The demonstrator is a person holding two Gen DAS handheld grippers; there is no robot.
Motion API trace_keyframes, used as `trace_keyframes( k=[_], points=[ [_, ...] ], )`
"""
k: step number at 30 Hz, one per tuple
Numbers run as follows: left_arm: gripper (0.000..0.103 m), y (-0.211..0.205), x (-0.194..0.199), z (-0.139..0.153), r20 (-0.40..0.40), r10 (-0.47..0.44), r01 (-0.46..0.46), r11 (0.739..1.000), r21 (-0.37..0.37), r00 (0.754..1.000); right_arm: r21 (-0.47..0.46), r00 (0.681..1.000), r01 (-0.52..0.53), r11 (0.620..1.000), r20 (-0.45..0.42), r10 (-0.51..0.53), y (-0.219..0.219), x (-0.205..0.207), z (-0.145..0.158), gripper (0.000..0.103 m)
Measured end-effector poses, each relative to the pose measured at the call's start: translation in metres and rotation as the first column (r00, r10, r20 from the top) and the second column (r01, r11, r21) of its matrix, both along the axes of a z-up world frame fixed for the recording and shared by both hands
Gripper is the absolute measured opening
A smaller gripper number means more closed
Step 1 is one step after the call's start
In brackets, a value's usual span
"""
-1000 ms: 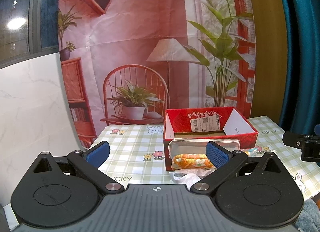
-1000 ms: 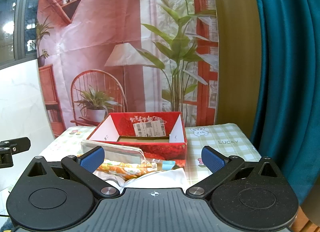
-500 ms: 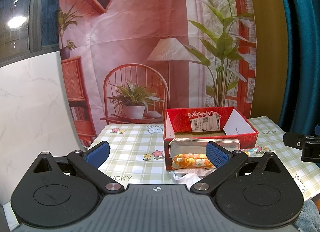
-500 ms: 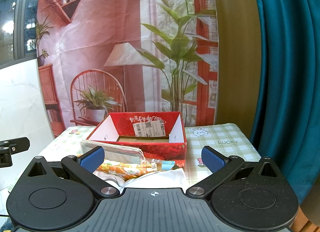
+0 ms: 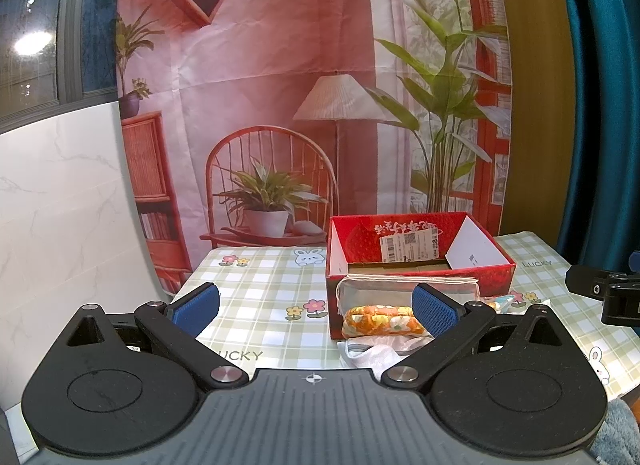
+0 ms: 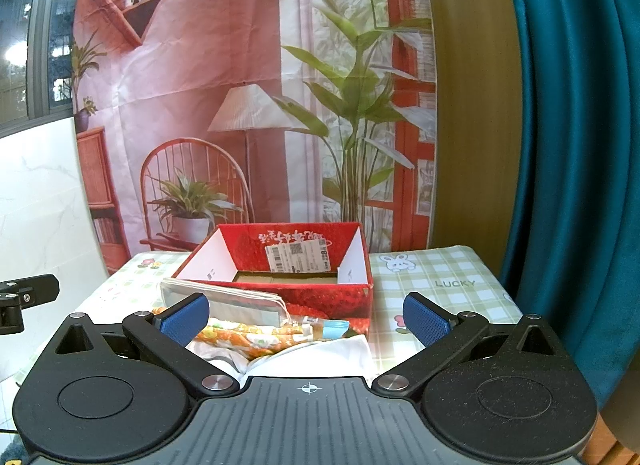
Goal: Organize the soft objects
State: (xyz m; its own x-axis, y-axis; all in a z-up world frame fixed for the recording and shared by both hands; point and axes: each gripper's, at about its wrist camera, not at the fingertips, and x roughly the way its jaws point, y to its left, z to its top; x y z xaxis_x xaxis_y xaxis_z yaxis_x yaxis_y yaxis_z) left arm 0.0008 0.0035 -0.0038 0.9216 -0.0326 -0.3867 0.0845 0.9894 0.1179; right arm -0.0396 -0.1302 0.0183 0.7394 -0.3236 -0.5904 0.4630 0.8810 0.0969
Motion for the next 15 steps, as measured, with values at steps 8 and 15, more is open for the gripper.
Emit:
trace_keyframes(
  k=[8, 15],
  points=[
    [0.103, -0.0015, -0.0001, -0.0014, -0.004, -0.001, 0.001, 1.000, -0.002, 1.000, 0.001, 1.000, 0.001, 1.000, -0.001, -0.001, -0.0007, -0.0009, -0.0020, 0.103],
    [0.103, -0.0014, -0.0001, -0.0016, -0.005, -0.001, 0.001, 1.000, -0.002, 1.000, 0.001, 1.000, 0.001, 1.000, -0.001, -0.001, -0.0006, -0.0008, -0.0017, 0.103]
  ],
)
